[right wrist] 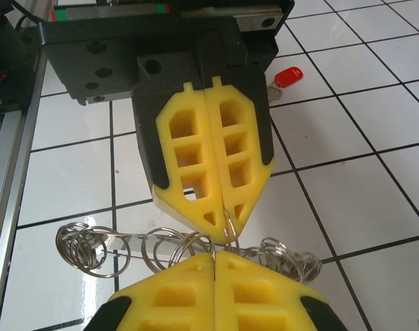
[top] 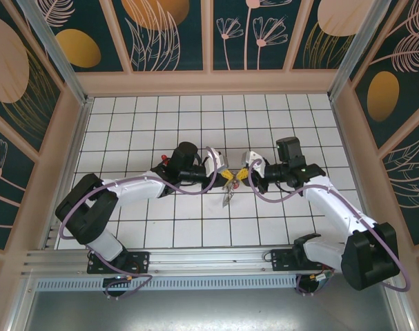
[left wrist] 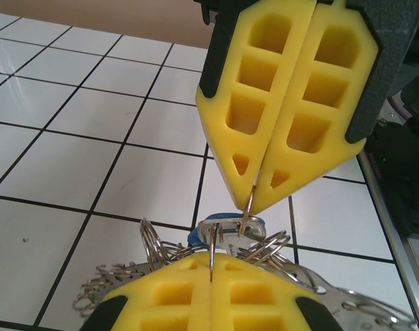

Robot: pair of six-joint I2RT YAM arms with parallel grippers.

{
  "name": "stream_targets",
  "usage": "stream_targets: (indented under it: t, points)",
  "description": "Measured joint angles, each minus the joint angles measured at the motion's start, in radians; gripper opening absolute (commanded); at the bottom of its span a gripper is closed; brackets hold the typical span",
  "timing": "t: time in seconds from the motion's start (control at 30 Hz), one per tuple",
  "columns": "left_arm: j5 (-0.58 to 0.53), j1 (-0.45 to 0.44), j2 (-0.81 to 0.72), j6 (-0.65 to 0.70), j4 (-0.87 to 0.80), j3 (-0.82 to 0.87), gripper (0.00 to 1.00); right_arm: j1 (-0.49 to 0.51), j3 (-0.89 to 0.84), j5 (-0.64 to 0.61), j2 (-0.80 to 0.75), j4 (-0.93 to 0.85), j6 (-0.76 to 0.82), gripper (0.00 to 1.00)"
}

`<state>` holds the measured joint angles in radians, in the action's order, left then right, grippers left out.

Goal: Put the keys on the keyring

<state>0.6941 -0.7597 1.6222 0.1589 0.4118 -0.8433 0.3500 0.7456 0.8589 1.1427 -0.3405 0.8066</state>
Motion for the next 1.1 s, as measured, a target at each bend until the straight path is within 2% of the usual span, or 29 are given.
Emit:
stream_targets:
  t: [0.27,1.1]
  points:
    - [0.0,0.0,0.004,0.0,0.003,-0.003,0.0,0.01,0.0,-0.012,0.0,0.076,-0.063,0.0]
    - [-0.034,0.0,0.006,-0.004,0.003,-0.008,0.0,0.011,-0.029,-0.091,-0.024,0.076,-0.083,0.0]
